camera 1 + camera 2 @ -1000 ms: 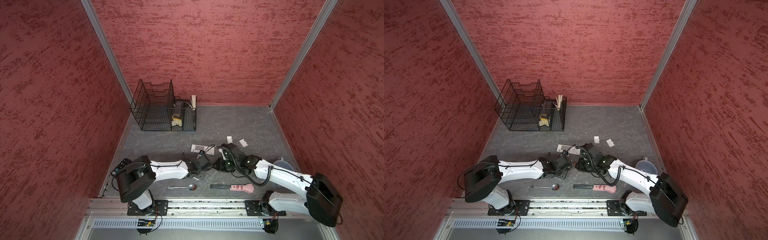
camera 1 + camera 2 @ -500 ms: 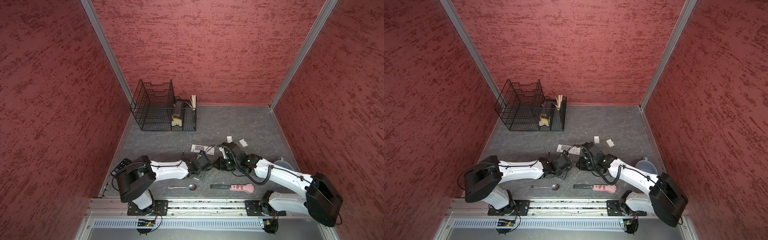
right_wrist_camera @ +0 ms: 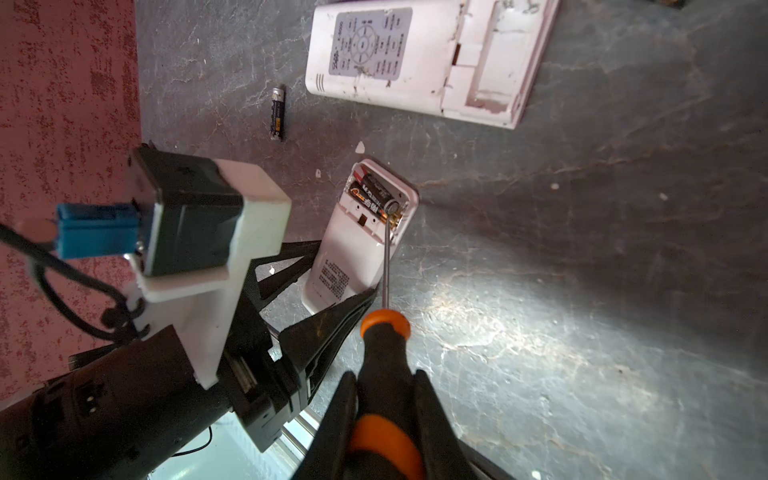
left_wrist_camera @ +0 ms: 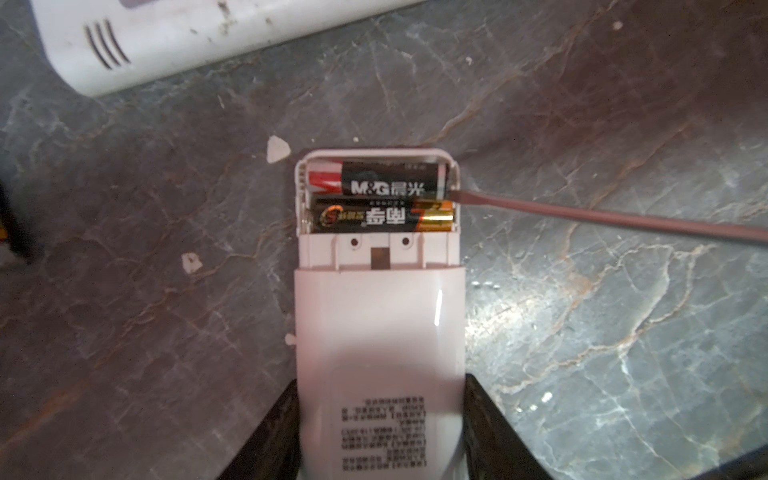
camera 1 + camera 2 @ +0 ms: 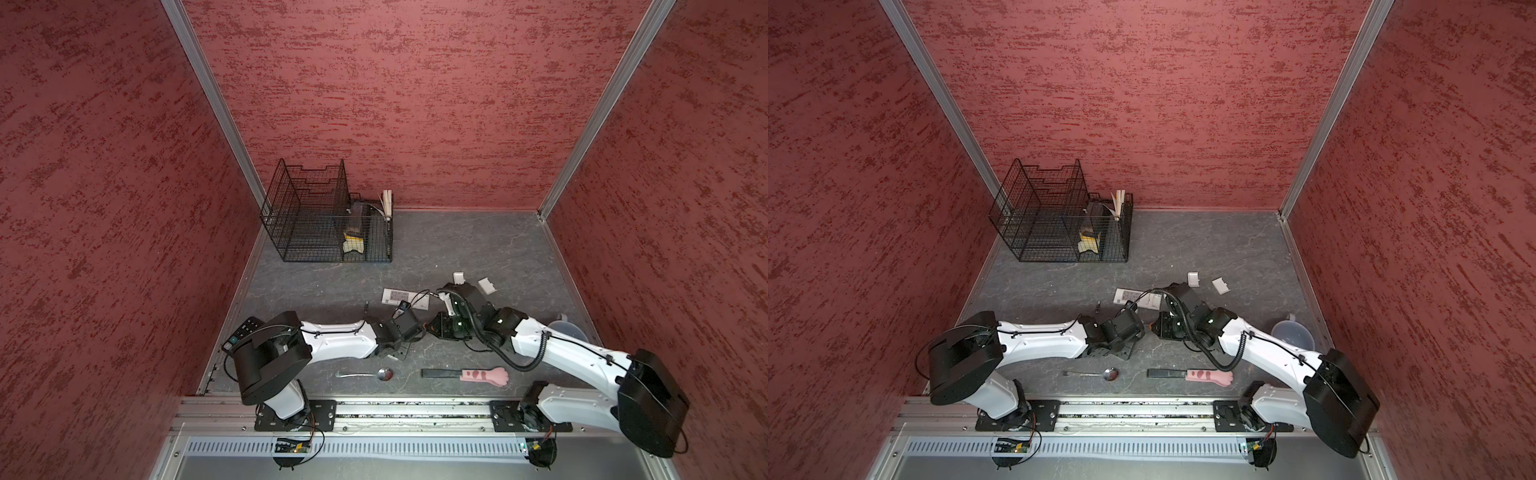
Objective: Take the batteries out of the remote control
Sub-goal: 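Pry the black-and-red battery out with the screwdriver tip, right gripper, then turn the remote with the left gripper while the right aims at the gold battery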
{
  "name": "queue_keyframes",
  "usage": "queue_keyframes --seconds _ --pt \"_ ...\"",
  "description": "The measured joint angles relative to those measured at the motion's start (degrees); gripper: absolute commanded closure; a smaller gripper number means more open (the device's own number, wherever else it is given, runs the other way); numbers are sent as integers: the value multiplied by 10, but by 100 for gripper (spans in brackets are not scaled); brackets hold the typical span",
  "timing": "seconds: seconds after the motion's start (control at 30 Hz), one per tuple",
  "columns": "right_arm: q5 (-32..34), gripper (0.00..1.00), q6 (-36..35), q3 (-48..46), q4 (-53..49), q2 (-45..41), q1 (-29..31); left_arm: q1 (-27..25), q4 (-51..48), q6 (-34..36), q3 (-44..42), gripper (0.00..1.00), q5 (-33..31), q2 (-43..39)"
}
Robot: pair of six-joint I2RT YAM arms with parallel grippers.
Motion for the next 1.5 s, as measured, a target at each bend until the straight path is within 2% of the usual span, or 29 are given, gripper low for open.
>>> queue_keyframes --seconds 0.83,0.93,1.23,1.5 --pt "24 100 -22 7 -3 -3 -27 -2 1 1 0 60 -4 1" --pt "28 100 -22 7 -3 -3 -29 -2 1 2 0 57 -4 1" --pt "37 100 -22 7 -4 -30 -38 -3 -13 2 11 40 -7 8" --pt "37 100 -22 4 -4 -53 -43 -13 -32 -3 26 33 -4 17"
